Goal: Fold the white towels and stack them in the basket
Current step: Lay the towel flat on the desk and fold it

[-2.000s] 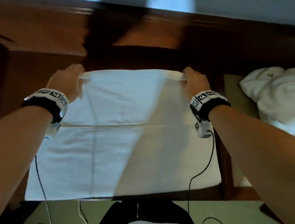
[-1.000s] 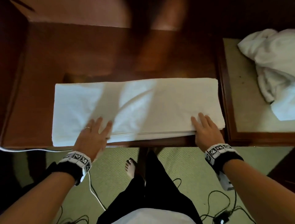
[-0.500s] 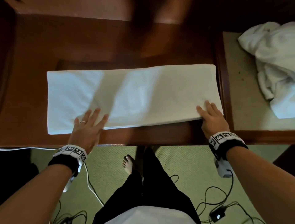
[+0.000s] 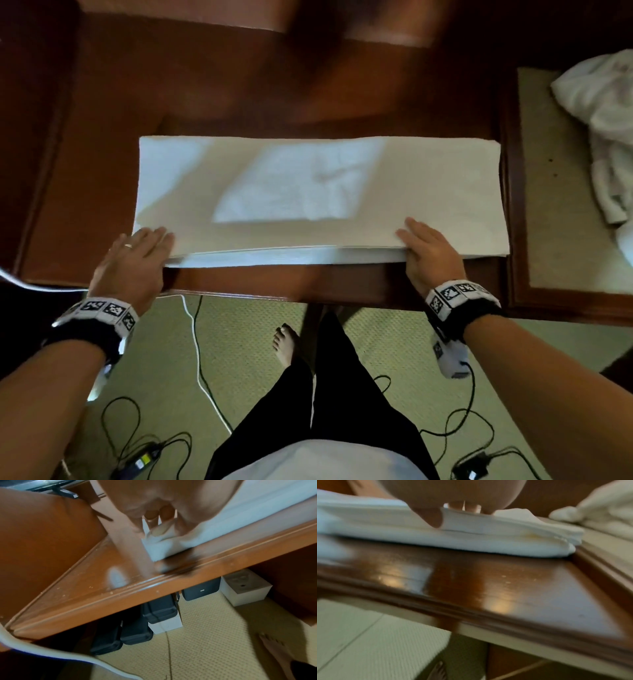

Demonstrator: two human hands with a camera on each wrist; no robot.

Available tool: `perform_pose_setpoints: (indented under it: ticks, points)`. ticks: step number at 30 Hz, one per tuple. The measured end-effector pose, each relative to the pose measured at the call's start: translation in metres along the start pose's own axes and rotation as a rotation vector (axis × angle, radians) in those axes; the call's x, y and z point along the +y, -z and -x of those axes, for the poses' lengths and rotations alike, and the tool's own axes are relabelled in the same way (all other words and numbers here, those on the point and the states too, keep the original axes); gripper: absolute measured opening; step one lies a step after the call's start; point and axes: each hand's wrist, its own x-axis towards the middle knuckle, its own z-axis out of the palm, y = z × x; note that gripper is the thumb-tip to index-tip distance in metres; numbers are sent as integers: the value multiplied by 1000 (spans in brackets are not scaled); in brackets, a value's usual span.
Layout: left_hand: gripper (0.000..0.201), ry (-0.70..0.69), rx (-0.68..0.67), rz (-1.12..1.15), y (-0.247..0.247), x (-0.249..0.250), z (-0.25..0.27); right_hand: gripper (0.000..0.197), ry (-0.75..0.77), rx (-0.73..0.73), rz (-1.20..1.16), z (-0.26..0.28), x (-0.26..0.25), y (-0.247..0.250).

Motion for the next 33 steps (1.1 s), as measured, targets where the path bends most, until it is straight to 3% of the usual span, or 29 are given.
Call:
perform_pose_setpoints:
  ticks: [4,8,12,14,19,23,25,28,30,33]
  points:
    - [57,41,-68,64,8,8,9,41,15,-8,17,7,-4,15]
    - [58,61,37,154,26,45,-16,47,-84,23,2,-17,-33,22]
    - [74,-46,-95,131,26,89,-54,64,-229,-335,143,-26,-64,-3]
    - [74,-42,-169,77,14,91,-58,68,-243,-387,160,-16,-66,-12]
    - [84,205,-239,99,-3,48,-28,77,-240,-411,192,2,-67,-4]
    - [94,336,-208,183,8,60,-38,76,-283,-299,141,-27,-95,-2]
    - [89,301,-131,248,12,80,-57,74,-176,-233,167,-48,-106,-7]
    - [82,104,-94,220,12,121,-87,71,-53,-244,173,-75,-112,-23]
    - [77,53,-110,187,8,149,-99,71,-33,-268,201,-77,-100,-31]
    - [74,89,-97,166,0,169,-103,71,-97,-242,217,-56,-51,-26]
